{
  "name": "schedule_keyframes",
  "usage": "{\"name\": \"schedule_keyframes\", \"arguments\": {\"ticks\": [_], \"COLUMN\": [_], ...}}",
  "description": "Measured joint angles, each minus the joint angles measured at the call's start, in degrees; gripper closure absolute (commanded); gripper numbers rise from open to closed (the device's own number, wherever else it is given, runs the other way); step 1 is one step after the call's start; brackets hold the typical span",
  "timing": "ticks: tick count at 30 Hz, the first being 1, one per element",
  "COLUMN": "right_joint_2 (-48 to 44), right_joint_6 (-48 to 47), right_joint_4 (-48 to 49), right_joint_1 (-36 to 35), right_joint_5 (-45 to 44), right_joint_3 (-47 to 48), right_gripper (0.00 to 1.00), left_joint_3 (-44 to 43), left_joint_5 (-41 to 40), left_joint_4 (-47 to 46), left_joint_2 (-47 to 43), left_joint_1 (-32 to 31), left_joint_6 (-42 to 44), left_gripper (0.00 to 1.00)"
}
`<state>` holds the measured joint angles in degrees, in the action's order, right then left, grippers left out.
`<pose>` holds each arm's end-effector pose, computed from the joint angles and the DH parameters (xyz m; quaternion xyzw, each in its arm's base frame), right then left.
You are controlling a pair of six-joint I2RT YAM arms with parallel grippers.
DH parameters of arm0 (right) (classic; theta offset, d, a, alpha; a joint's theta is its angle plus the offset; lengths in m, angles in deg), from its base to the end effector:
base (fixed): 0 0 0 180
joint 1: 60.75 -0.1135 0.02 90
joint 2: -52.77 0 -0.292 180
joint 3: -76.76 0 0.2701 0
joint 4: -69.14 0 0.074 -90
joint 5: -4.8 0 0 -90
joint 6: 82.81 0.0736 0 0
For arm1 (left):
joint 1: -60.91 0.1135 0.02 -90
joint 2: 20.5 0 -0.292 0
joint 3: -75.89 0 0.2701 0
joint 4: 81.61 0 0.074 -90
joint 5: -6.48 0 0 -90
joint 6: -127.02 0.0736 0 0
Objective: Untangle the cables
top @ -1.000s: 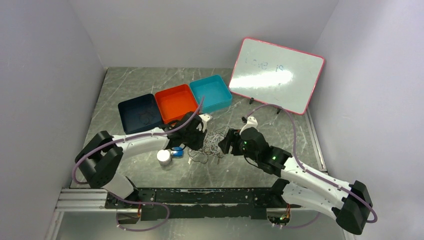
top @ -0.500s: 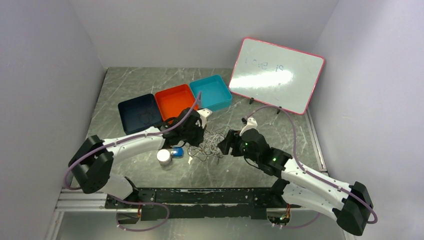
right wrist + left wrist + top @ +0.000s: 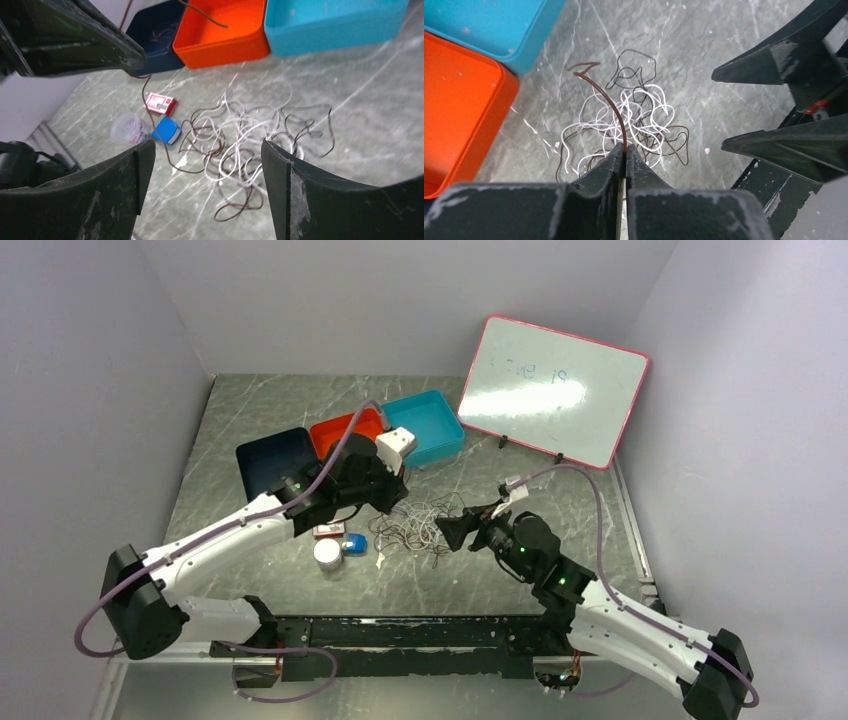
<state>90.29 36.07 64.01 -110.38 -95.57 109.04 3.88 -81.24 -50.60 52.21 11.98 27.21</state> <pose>0.1405 0.1448 0.2403 -0.0808 0.7629 0.3498 0.5377 0.2138 -0.2498 0.3115 0.3015 0.8196 -0.2540 0.4158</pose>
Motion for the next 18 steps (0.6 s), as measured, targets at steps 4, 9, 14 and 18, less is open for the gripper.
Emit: {"name": "schedule_keyframes", "arguments": {"ticks": [4, 9, 14, 18], "right_joint_2": [-1.3, -1.0, 0.8, 4.3], "right_joint_6": [-8.6, -19.0, -24.9, -25.8], "right_joint_4": [9.1, 19.5, 24.9, 29.0], "right_joint_1": [0.0, 0.0, 0.0, 0.0], "right_joint_5": [-0.3, 2.5, 7.5, 11.9], "right_joint_3": [-2.9, -3.2, -2.5, -1.4], "right_gripper": [0.18, 0.17, 0.18, 0.20], "left_joint_3": [-2.9, -4.5, -5.3, -7.7], "left_joint_5": [1.0, 4.1, 7.5, 9.7], "left_joint_4": [1.6, 2.1, 2.3, 2.3], "left_joint_2": [-2.0, -5.2, -7.7, -8.1], "left_joint_1": [0.0, 0.0, 0.0, 0.0], "left_joint_6": [1.5, 3.5, 4.5, 4.7], "left_gripper": [0.93, 0.93, 0.93, 0.93]}}
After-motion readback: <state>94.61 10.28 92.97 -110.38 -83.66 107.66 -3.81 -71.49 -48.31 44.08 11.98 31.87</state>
